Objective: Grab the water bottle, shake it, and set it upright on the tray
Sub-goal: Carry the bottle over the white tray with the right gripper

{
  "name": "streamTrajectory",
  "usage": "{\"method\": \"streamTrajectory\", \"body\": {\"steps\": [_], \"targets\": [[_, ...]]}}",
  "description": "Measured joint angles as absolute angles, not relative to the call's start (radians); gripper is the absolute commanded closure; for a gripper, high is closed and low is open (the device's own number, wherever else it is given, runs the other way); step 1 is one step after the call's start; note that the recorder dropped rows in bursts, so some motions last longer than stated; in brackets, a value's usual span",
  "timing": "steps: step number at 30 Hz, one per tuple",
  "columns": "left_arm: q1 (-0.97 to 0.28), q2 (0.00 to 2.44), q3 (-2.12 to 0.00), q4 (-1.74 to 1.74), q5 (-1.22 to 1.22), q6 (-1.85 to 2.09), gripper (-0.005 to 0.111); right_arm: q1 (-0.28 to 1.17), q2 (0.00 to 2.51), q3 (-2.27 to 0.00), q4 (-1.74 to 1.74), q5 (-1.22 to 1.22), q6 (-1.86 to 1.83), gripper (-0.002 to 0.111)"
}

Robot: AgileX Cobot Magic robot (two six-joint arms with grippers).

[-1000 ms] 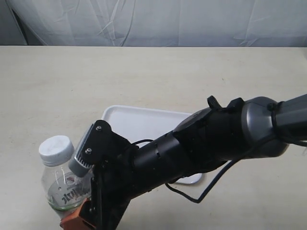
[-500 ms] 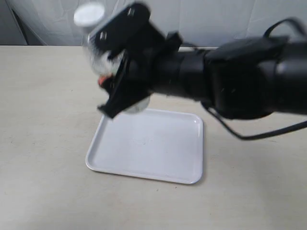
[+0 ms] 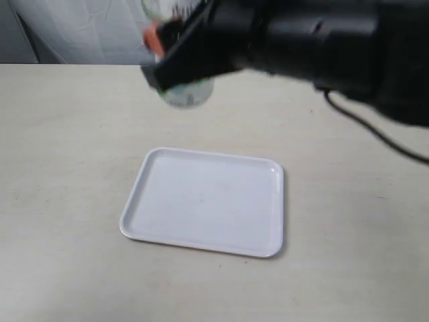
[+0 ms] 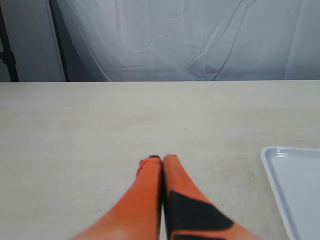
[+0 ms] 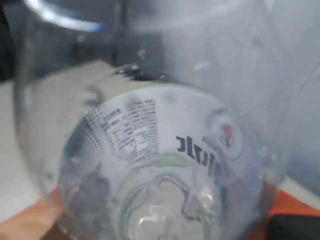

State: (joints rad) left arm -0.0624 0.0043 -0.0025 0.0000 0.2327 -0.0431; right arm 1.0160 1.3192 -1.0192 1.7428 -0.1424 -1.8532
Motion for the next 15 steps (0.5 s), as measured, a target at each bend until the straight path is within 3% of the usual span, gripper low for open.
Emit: {"method": "streamTrajectory", "body": {"steps": [4, 11, 15], "targets": [[-0.062, 0.004, -0.003, 0.0, 0.233, -0.043, 0.106, 1.02, 1.259, -1.017, 1.738, -0.183, -1.858, 0.109], [-0.062, 0.004, -0.003, 0.0, 0.233, -0.043, 0.106, 1.022, 1.418, -0.827, 1.757, -0.092, -1.794, 0.109], [-0.062, 0.004, -0.003, 0.0, 0.233, -0.043, 0.106, 1.023, 1.321, -0.891, 1.758, -0.087, -1.798, 0.109]]}}
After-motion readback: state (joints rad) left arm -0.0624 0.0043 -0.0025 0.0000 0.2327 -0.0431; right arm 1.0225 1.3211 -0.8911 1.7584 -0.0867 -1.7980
